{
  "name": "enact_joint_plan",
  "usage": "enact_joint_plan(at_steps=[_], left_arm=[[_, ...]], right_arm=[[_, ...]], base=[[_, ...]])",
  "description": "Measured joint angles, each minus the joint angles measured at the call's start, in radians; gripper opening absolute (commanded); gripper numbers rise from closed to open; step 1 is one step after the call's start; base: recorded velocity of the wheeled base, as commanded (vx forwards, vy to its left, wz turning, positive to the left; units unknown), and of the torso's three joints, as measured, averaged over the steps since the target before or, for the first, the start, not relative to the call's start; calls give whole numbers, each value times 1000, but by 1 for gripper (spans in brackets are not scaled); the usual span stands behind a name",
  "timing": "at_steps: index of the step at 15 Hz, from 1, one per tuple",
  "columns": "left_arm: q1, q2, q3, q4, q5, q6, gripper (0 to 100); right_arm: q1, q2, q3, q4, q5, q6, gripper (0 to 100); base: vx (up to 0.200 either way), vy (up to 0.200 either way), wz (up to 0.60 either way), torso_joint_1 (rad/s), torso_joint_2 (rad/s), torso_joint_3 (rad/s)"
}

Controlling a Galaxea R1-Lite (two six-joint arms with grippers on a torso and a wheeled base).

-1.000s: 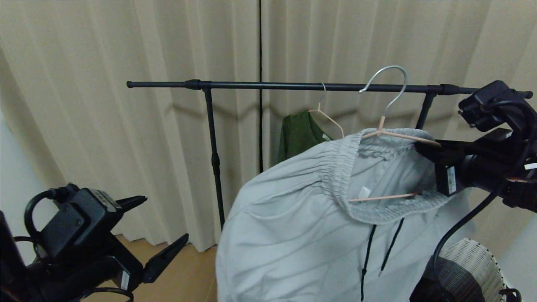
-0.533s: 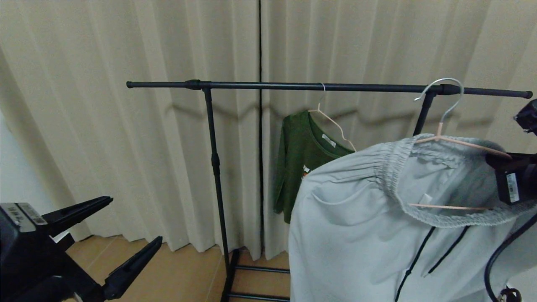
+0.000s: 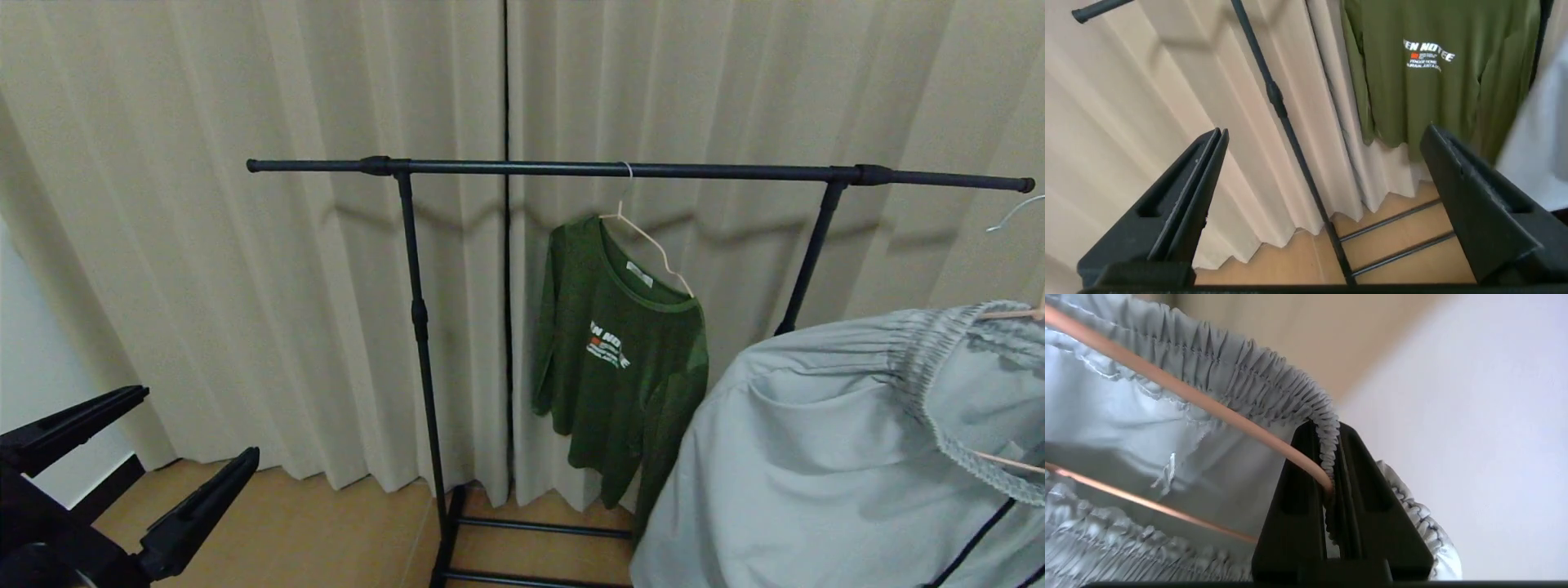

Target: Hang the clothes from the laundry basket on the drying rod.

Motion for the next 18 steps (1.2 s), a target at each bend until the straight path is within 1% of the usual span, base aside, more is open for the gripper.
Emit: enact_joint_plan(at_steps=[3, 5, 8, 11, 16, 18], left_arm=[[10, -9, -2, 0, 0, -9, 100], [10, -16, -1, 0, 0, -10, 100], [11, -31, 12, 1, 1, -17, 100], [11, -51, 20, 8, 2, -22, 100], [11, -60, 23, 7, 3, -33, 100], [11, -60, 26, 8, 2, -46, 100]], right_arm=[[-114, -42, 4, 6, -5, -2, 0], [-145, -55, 4, 2, -16, -1, 0], [-133, -51, -4, -9, -35, -1, 0], [-110, -24, -10, -18, -34, 1, 0], [-106, 26, -10, -72, -36, 3, 0], [-106, 36, -17, -74, -56, 3, 0]], base=[[0, 0, 0, 0, 0, 0], [0, 0, 0, 0, 0, 0], [0, 0, 0, 0, 0, 0], [200, 0, 0, -2, -4, 4], [200, 0, 0, 5, 2, 4], [200, 0, 0, 7, 2, 5]])
